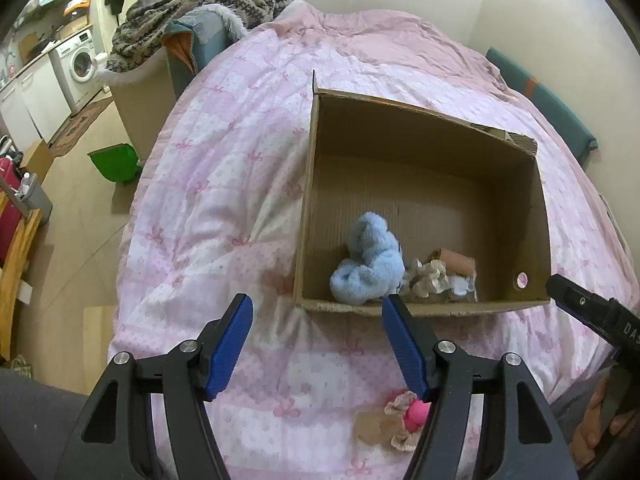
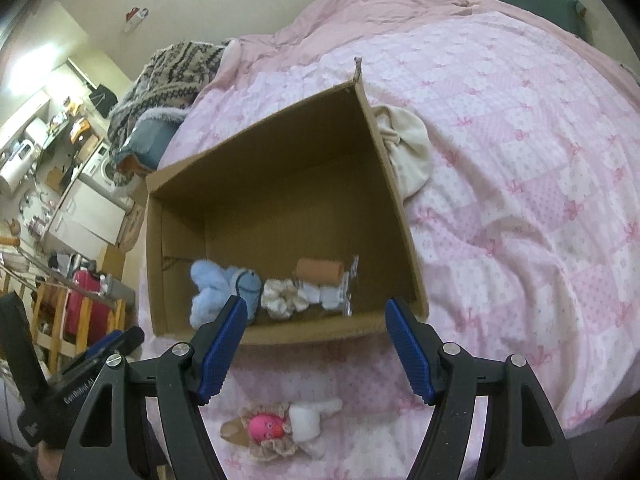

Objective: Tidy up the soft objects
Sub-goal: 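Withdraw both open grippers from the box toward the pink-headed doll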

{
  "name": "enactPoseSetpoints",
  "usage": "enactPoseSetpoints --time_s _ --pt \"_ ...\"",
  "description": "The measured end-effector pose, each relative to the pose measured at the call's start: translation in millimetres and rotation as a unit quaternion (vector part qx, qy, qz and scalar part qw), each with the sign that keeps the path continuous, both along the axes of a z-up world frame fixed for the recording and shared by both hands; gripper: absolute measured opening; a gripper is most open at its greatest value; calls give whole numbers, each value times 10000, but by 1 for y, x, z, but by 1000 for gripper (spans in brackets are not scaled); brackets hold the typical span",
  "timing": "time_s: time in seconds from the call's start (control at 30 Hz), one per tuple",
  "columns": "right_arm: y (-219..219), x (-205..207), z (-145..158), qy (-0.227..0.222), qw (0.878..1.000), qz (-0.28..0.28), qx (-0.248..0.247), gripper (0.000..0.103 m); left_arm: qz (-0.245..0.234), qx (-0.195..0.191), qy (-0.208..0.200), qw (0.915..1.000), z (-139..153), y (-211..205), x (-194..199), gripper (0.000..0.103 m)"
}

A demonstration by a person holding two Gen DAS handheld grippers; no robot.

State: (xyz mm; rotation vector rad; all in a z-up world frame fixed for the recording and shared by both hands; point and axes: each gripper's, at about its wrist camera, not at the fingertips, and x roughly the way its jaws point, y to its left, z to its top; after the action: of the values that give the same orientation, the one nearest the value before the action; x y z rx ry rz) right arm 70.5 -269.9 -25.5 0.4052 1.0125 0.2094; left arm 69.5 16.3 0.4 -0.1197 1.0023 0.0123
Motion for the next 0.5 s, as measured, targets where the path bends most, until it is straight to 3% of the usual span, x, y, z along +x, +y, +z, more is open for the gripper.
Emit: enactPoseSetpoints --time_s 0.37,0.5 --pt "12 -30 -14 314 9995 101 13 76 -40 -118 367 9992 -15 0 -21 64" --pt "18 -35 -27 570 9981 220 -78 76 8 -362 818 9960 -32 4 -17 64"
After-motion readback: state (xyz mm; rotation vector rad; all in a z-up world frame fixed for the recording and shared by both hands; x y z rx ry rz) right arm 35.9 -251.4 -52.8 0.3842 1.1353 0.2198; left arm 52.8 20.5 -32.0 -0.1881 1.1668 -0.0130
